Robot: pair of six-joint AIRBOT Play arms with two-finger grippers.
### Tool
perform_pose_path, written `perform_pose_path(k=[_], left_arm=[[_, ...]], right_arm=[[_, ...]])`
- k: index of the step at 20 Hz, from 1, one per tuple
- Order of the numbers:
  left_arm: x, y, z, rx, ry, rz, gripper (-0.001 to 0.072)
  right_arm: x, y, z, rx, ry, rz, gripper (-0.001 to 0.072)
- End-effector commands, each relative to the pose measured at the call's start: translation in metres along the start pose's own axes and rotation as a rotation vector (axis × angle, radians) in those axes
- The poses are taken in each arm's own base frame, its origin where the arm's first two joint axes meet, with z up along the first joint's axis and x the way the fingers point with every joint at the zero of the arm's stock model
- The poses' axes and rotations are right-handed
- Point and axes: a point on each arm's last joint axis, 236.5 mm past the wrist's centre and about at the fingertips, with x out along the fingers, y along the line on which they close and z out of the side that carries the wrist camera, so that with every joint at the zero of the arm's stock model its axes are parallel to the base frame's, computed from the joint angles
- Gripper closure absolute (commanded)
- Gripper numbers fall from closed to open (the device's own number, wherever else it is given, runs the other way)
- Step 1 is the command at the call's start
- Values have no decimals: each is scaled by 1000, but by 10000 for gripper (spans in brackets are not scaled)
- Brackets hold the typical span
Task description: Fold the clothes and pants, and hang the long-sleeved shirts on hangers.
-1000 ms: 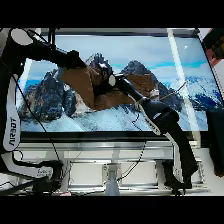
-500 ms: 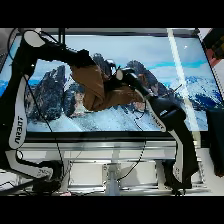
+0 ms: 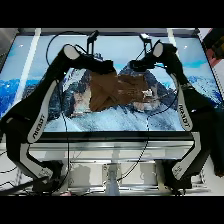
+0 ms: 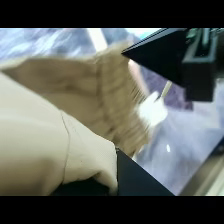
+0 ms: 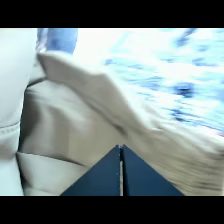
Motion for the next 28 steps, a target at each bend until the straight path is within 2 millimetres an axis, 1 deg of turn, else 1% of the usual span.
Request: perform_pose_path(k=[1,3,5,8,9,10,11,12,13,15,17,18,20,21,22,23,25,26,27,28], left_arm=[[34,-37,24,61,-171,-4,696],[49,-54,32,109,-249,-3,696],[70,-60,29,112,-285,1,696],[104,-59,2,108,-236,1,695],[113,-59,-7,106,-218,0,680],[119,-61,-14,107,-204,-2,540],[123,-63,-19,110,-194,-6,316],[124,-65,-21,112,-189,-9,143],[124,-68,-22,114,-186,-13,92],[116,-76,-19,122,-184,-24,92],[101,-82,-10,130,-194,-34,92],[92,-83,-2,134,-212,-33,92],[74,-77,17,141,-250,-17,92],[64,-69,25,160,-265,6,93],[56,-58,31,182,-268,36,113],[48,-46,35,202,-259,65,162],[35,-18,32,196,-206,103,352],[29,-4,28,178,-167,113,451],[24,10,22,159,-126,121,506],[18,23,15,139,-82,127,507]], right_arm=[[-44,-38,16,44,-70,-36,685],[-57,-51,21,63,-96,-50,684],[-64,-57,23,74,-105,-54,685],[-64,-57,20,73,-94,-57,685],[-64,-58,21,73,-97,-57,685],[-65,-58,22,72,-103,-60,684],[-65,-60,26,67,-119,-67,684],[-66,-61,32,66,-147,-69,684],[-67,-61,40,65,-178,-70,684],[-69,-63,50,64,-222,-74,684],[-70,-65,52,58,-230,-84,684],[-70,-66,51,54,-228,-91,684],[-70,-70,50,48,-226,-107,684],[-71,-72,51,43,-227,-119,684],[-71,-73,52,42,-234,-121,684],[-72,-72,55,43,-246,-119,684],[-72,-70,58,44,-257,-110,685],[-70,-62,53,13,-234,-80,687],[-67,-46,42,-51,-187,-17,687],[-65,-28,26,-128,-123,59,688]])
